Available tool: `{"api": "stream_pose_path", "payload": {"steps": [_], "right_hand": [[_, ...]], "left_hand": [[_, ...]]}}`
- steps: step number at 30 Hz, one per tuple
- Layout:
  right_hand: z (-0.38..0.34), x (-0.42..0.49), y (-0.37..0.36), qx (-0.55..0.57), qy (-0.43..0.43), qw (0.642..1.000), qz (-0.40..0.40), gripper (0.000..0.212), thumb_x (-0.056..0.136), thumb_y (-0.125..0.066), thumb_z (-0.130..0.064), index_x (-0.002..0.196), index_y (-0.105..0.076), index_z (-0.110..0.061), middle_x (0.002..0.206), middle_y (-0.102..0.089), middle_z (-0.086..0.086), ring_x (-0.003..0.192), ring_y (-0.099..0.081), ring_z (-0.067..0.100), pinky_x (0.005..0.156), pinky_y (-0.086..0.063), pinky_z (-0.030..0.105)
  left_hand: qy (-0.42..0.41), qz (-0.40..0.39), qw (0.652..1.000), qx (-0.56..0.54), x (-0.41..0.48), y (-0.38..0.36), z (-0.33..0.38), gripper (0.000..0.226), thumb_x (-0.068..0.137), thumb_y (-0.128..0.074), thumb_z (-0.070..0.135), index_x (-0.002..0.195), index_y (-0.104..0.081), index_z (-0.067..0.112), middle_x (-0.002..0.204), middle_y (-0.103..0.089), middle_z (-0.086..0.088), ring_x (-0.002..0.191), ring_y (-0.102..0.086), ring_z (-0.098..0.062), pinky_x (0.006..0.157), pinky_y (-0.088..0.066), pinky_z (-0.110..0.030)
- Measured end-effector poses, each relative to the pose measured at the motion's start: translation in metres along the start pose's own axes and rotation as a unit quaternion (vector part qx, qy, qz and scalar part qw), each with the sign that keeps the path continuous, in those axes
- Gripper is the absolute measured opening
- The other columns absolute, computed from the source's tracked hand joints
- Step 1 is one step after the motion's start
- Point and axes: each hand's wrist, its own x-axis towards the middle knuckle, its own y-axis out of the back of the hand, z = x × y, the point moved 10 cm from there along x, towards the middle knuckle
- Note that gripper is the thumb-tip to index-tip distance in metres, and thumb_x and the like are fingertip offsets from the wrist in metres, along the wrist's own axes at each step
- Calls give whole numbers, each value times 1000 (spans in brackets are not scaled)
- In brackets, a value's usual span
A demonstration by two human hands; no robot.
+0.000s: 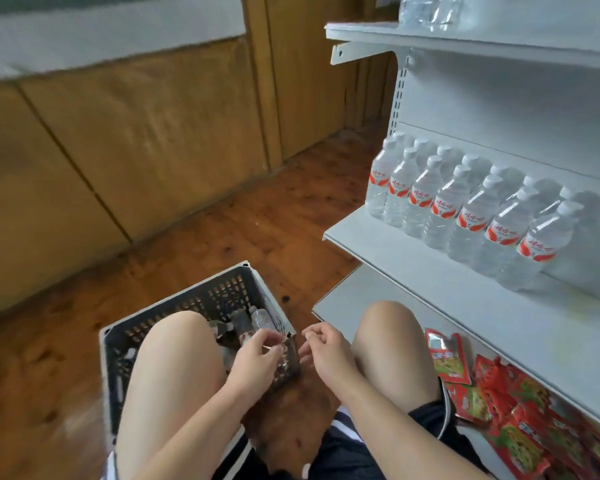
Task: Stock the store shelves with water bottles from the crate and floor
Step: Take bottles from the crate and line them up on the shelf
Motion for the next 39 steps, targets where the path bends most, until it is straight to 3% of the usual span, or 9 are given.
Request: {"api": "stream_pose_path", "payload": {"steps": [3,10,14,18,22,27,32,39], "right_hand": [[-15,3,-33,-16,22,999,-47,16,104,-48,-30,97,-62,-26,80,-73,-2,71,-72,14,78,-63,38],[-36,-7,-101,-57,40,986,-150,16,105,-51,-25,106,-64,-16,82,-73,7,61,-65,12,60,-55,19],[-37,-17,-134,-86,41,974,-205,14,106,-49,-20,108,-61,-13,82,-68,10,65,-61,14,58,-53,17],[-34,-20,-163,-141,46,957,-249,12,105,-49,-20,104,-60,-16,86,-70,12,63,-62,15,55,-51,20],[-36,-7,-174,-162,33,952,-257,15,105,-48,-19,107,-60,-11,81,-70,9,60,-62,16,52,-49,20],[-16,23,-177,-173,-19,953,-250,13,105,-49,-21,107,-61,-14,82,-71,8,61,-65,17,54,-53,24],[14,72,-184,-167,-79,959,-214,11,102,-51,-17,100,-60,-11,77,-66,8,57,-62,19,52,-52,29],[20,127,-215,-195,-74,960,-187,12,100,-50,-19,97,-60,-24,101,-67,4,86,-69,19,78,-61,40]], "left_hand": [[40,52,998,-5,-8,30,-31,15,99,-56,15,98,-64,28,96,-71,6,84,-68,-11,70,-51,-26],[120,120,985,-30,-45,98,-116,12,97,-58,11,96,-66,21,91,-74,1,80,-70,-15,82,-58,-43],[162,163,970,-84,-72,132,-167,13,98,-57,8,96,-66,17,94,-74,-6,76,-72,-19,73,-56,-41],[183,197,953,-141,-86,149,-192,14,97,-54,2,97,-66,10,93,-74,-13,75,-69,-22,75,-55,-40],[165,203,948,-184,-74,149,-184,13,96,-55,5,99,-66,13,94,-74,-7,75,-69,-17,70,-52,-28],[180,169,954,-172,-62,135,-194,11,99,-56,15,101,-65,21,98,-73,1,84,-72,-13,82,-57,-34],[218,164,949,-158,-35,141,-218,12,101,-54,17,102,-65,23,100,-72,3,86,-71,-12,84,-58,-33],[238,98,957,-135,32,119,-238,11,98,-55,16,98,-64,24,95,-73,1,84,-71,-16,86,-58,-41]]}}
